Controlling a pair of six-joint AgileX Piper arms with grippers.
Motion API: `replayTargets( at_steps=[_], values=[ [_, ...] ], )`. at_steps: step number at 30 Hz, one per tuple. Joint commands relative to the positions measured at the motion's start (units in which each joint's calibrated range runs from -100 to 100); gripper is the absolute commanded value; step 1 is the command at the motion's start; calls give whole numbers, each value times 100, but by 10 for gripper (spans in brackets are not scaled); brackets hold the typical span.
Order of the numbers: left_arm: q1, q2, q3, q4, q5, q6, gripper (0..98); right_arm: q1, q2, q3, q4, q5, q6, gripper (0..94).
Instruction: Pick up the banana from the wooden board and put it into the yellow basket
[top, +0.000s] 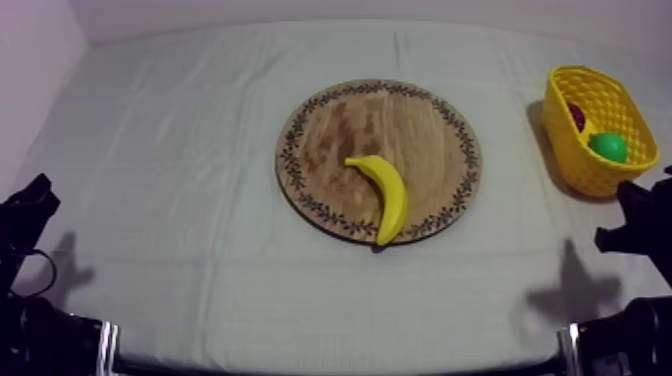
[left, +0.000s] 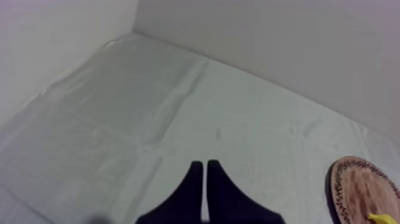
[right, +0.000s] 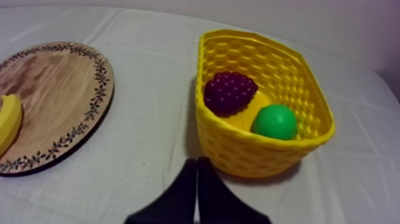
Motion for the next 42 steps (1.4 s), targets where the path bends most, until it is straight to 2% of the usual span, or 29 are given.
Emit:
replayTargets(
  at_steps=[1, 12, 15, 24, 30, 33, 38, 40, 42],
  values=[
    [-2, 2, 3, -1, -1, 1, 1, 23, -6, 5, -8, -1, 3, 5],
    [-2, 2, 3, -1, -1, 1, 1, -82, -6, 5, -7, -1, 33, 5],
    [-2, 2, 3, -1, -1, 1, 1, -411, -1, 5, -4, -1, 62, 5],
    [-2, 2, 3, -1, -1, 1, 1, -1890, -5, 5, -3, -1, -51, 5],
    [-2, 2, 3, -1, -1, 0, 1, -2325, 12, -52, 7, 66, -224, 5],
    [-2, 2, 3, -1, -1, -1, 1, -2492, 217, -140, 130, -26, -322, 5],
    [-2, 2, 3, -1, -1, -1, 1, -2699, 1201, -801, 588, -117, -712, 5],
    [-2, 2, 3, -1, -1, -1, 1, -2795, 1814, -1367, 765, 80, -891, 5],
    [-2, 2, 3, -1, -1, 0, 1, -2944, 2468, -2136, 930, 548, -1087, 5]
  ],
)
